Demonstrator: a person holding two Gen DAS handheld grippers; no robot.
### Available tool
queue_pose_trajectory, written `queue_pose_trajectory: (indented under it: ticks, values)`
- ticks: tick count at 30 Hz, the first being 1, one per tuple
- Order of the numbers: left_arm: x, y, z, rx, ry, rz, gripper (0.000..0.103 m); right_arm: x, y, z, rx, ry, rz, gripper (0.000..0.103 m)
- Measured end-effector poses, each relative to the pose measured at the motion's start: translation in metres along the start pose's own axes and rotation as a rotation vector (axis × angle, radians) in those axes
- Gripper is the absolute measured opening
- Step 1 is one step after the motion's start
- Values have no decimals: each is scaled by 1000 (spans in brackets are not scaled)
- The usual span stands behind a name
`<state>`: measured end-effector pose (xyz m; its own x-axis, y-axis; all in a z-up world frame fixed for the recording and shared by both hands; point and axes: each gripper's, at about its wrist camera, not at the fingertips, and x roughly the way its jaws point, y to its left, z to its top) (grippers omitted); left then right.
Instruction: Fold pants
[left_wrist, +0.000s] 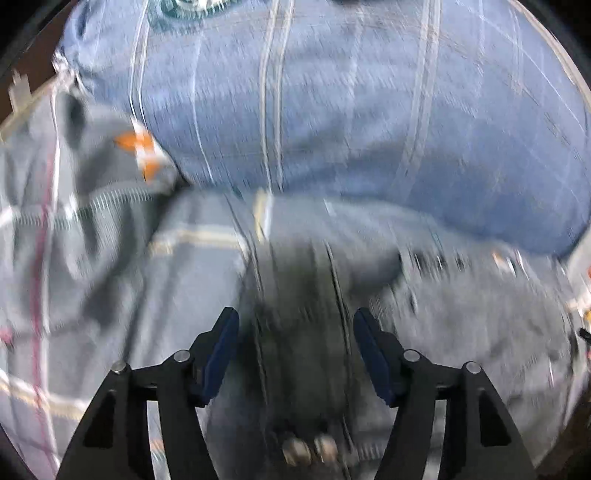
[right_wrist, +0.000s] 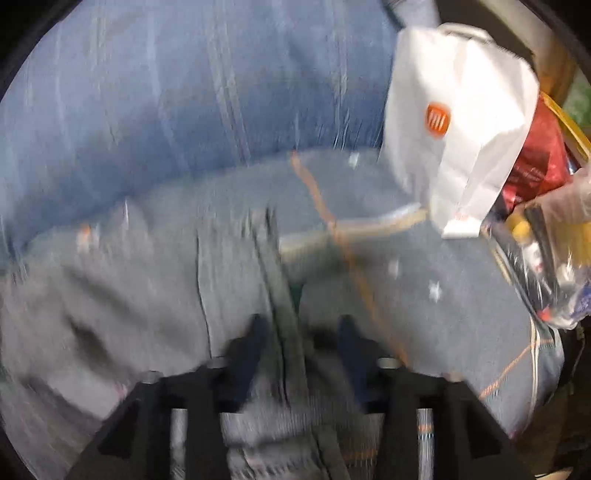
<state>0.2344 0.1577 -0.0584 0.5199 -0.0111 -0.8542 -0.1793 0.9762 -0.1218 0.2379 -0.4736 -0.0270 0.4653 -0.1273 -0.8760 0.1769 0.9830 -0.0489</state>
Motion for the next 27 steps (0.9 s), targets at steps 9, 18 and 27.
queue_pose_trajectory:
  ticks: [9,18,27]
  values:
    - [79,-35,22,135,126,99,35,102,49,70,-96,122,19,23]
    - [83,-79,39,270,19,168,20,74,52,96,-128,-100,-139,17]
    - [37,-63,37,199,-48,141,54,34,17,58,-55,-79,-72,65]
